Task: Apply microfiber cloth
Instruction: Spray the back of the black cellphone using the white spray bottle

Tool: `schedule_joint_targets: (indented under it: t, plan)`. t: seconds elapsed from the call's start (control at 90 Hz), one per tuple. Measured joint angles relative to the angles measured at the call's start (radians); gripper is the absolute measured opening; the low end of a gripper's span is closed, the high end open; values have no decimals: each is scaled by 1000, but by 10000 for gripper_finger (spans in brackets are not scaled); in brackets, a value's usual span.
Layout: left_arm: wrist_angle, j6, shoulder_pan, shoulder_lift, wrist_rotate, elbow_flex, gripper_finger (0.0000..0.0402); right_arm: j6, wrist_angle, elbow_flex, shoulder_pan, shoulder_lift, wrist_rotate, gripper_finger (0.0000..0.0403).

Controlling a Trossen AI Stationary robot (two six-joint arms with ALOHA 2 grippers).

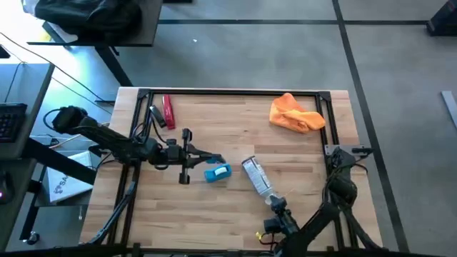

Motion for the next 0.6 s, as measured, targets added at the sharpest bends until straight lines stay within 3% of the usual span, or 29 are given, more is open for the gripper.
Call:
schedule_joint_targets:
  t: [0.122,0.6]
  plan:
    - [0,0,0,0,9,0,12,55,-24,0,-30,0,47,161]
    - [0,-1,0,0,19,0,12,-19,-27,0,-156,0,133,92]
